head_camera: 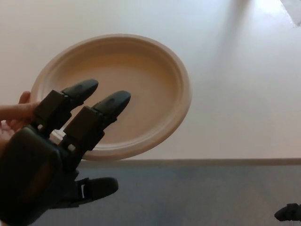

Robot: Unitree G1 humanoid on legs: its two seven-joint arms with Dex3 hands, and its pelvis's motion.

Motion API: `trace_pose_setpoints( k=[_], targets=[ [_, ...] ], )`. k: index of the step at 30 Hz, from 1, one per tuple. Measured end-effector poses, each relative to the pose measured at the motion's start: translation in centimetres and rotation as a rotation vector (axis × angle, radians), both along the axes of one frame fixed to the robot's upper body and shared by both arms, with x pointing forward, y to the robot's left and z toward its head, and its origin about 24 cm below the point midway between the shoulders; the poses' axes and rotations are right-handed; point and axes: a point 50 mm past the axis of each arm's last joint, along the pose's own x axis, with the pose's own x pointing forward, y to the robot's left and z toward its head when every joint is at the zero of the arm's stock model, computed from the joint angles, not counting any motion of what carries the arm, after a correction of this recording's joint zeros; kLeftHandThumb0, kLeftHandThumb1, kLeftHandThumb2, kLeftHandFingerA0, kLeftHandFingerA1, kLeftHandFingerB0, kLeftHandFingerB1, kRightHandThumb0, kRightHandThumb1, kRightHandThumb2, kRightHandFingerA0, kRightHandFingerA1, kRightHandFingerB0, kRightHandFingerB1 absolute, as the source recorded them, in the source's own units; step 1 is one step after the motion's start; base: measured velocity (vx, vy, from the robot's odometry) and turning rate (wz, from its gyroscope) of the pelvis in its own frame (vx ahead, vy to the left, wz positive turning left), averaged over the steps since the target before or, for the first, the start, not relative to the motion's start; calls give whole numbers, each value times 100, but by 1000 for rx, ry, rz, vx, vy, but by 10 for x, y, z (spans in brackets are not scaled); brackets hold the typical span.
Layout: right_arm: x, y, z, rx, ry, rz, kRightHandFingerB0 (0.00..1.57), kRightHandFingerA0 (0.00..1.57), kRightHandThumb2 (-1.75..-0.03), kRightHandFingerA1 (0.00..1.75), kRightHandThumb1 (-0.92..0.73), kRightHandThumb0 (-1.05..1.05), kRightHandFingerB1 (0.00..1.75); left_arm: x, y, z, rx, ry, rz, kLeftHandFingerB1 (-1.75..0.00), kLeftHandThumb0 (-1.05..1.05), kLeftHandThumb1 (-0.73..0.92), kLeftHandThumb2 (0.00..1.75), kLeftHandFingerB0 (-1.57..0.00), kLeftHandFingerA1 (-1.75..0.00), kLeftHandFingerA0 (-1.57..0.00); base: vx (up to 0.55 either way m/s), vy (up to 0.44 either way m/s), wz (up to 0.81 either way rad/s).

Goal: A person passes a plate to the robot and the robot grabs it with its left hand and places it at the centre of the table infront of it

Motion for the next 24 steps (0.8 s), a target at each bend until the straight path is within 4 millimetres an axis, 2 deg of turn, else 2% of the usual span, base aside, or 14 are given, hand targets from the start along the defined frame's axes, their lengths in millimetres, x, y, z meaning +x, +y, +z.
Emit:
trace_pose_setpoints(
  k=[3, 6, 7, 10, 11, 14, 15, 16, 17, 18, 19, 20, 21, 24],
  targets=[
    [0, 0, 0, 1, 2, 0, 20, 27, -62, 55, -75, -69, 42, 7, 3, -1, 37, 2, 27, -34, -83, 47, 79, -8, -39, -8, 0, 0, 0],
    [0, 0, 0, 1, 3, 1, 20, 28, -61, 56, -75, -69, 43, 16, 4, -1, 76, -1, 58, -30, -79, 48, 88, -1, -41, -6, 0, 0, 0],
    [-1, -1, 0, -1, 5, 1, 21, 29, -61, 56, -75, -68, 43, 18, 3, -1, 90, -2, 69, -49, -39, 23, 88, 0, -49, 0, 0, 0, 0],
    [-2, -2, -1, -5, 8, 2, 23, 31, -61, 58, -75, -68, 45, 23, 3, 2, 137, -13, 108, -48, -38, 24, 88, 0, -48, 0, 0, 0, 0],
    [-2, -2, 0, -7, 9, 3, 17, 39, -100, 66, -56, -67, 52, 25, 3, 3, 153, -18, 122, -48, -38, 25, 88, -1, -48, 0, 0, 0, 0],
    [-2, -3, 0, -8, 11, 7, 30, 37, -64, 58, -75, -68, 46, 31, 2, 8, 185, -38, 153, -48, -37, 25, 88, -2, -48, -1, 0, 0, 0],
    [-2, -3, 0, -8, 11, 10, 24, 38, -100, 64, -58, -69, 53, 33, 1, 10, 194, -44, 163, -33, -68, 52, 56, -19, -32, -19, 0, 0, 0],
    [-2, -3, 0, -7, 12, 13, 24, 38, -100, 64, -58, -69, 53, 35, 0, 11, 199, -48, 170, -33, -68, 52, 56, -19, -32, -19, 0, 0, 0],
    [-2, -3, 0, -6, 13, 15, 32, 38, -63, 56, -74, -70, 44, 37, 0, 12, 204, -50, 176, -34, -65, 49, 55, -20, -33, -22, 0, 0, 0],
    [-1, -3, 1, -5, 12, 16, 32, 38, -63, 56, -74, -70, 44, 39, -1, 13, 211, -54, 185, -34, -65, 49, 55, -20, -33, -22, 0, 0, 0],
    [-1, -3, 1, -5, 12, 17, 24, 33, -101, 62, -60, -73, 53, 40, -1, 13, 218, -57, 191, -33, -58, 62, 58, -22, -36, -30, 0, 0, 0],
    [-1, -3, 1, -5, 12, 18, 23, 33, -101, 62, -60, -73, 53, 42, -2, 14, 225, -60, 197, -41, -53, 55, 73, -21, -45, -33, 0, 0, 0],
    [-1, -3, 1, -5, 12, 20, 21, 36, -102, 63, -60, -72, 52, 45, -2, 13, 239, -66, 206, -35, -24, 62, 59, -35, -125, -85, 0, 0, 0],
    [1, -2, 2, -9, 10, 29, 29, 32, -62, 55, -77, -69, 43, 51, -3, 12, 255, -75, 218, -38, -23, 57, 64, -39, -135, -100, 0, 0, 0]
  ],
)
